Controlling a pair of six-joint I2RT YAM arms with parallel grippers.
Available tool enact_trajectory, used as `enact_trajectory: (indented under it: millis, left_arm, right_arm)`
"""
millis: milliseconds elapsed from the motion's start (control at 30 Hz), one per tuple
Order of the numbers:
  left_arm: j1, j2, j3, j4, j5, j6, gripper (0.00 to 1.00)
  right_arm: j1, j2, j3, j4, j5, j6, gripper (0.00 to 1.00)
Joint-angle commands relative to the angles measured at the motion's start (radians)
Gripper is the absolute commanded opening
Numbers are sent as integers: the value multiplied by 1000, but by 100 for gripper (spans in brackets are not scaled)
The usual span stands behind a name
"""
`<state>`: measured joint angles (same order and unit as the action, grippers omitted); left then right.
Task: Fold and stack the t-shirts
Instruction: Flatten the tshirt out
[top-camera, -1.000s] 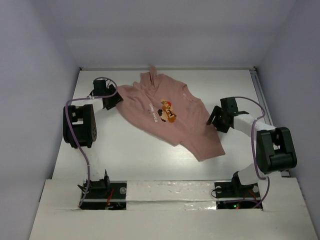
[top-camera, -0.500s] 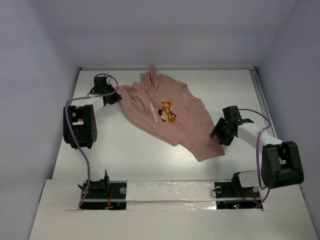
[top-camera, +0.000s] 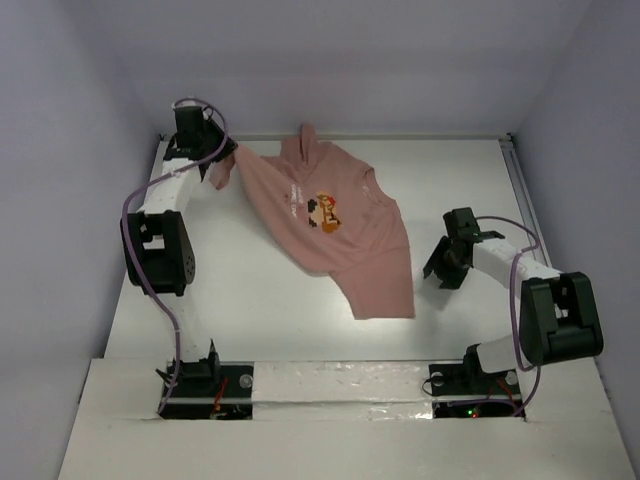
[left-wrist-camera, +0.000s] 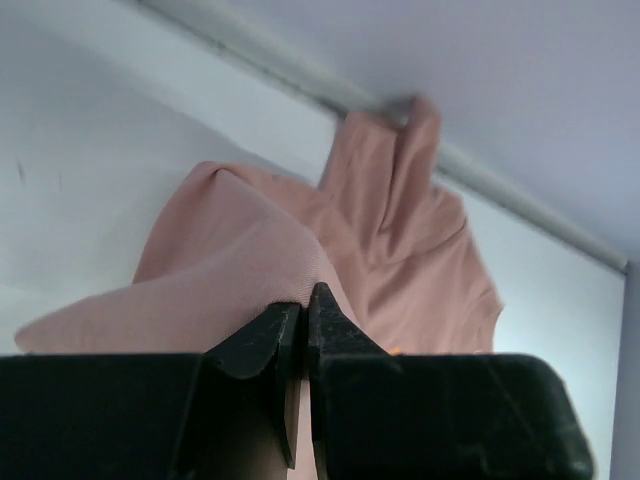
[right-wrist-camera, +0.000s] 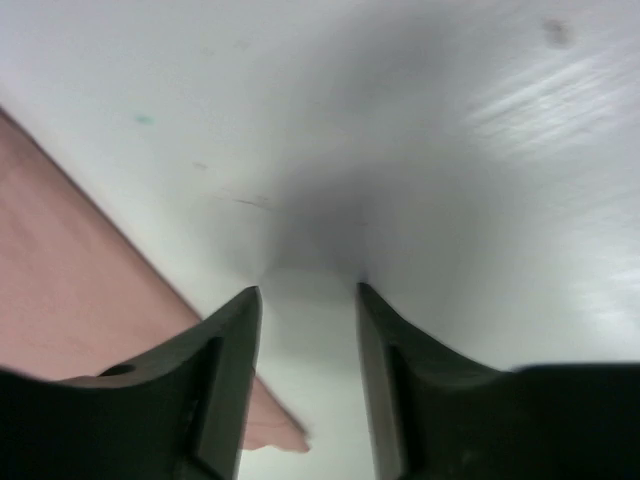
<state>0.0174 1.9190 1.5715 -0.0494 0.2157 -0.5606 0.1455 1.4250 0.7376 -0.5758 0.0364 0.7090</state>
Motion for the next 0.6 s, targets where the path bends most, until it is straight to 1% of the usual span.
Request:
enact_trajectory:
  millis: [0,33,67,100,167,200,233,267,300,333,367,400,433,467,500,567]
  left_arm:
    - [19,60,178,-55,-42,-12,0]
    - [32,110,253,-88,-53,-12,0]
    - [32,133,287,-102,-50,-10,0]
    - [42,155,323,-122,-52,-2,0]
    - [42,205,376,-161,-59,13,0]
    - [42,216,410,-171,-56,19,0]
    - [42,225,418,-184,-47,31,8]
    - [42,219,400,-197,-44,39,12]
    - [42,203,365,-190,-45,48,18]
    - [42,145,322,-172,-50,66,34]
    - [42,108,271,-143,-65,74,41]
    - [42,72,163,-129,-78,80,47]
    - [42,-5,104,-112,-93,82,57]
    - [52,-46,40,-72,-96,82,60]
    - [52,-81,-78,-55,-98,79,63]
    - [52,-177,-186,-26,-87,68,63]
  right_arm:
    - [20,138,-23,169,-153,1,46]
    - [41,158,2,172,-173,-3,43]
    - [54,170,22,189,-191,-5,43]
    - [66,192,61,204,-216,-5,38]
    - [91,218,112,223,-274,3,39]
    - [115,227,140,214,-265,6,40]
    - [115,224,170,199,-257,4,40]
    - [127,207,175,186,-242,12,41]
    - [137,180,165,186,-240,14,44]
    - [170,104,120,185,-239,15,47]
    - [195,66,94,177,-234,27,50]
    - [225,33,65,171,-240,36,53]
    - [305,6,37,157,-253,55,54]
    - [348,-38,-21,159,-256,108,54]
    - [391,-58,-49,163,-254,137,54]
    - [469,-84,-119,177,-239,228,54]
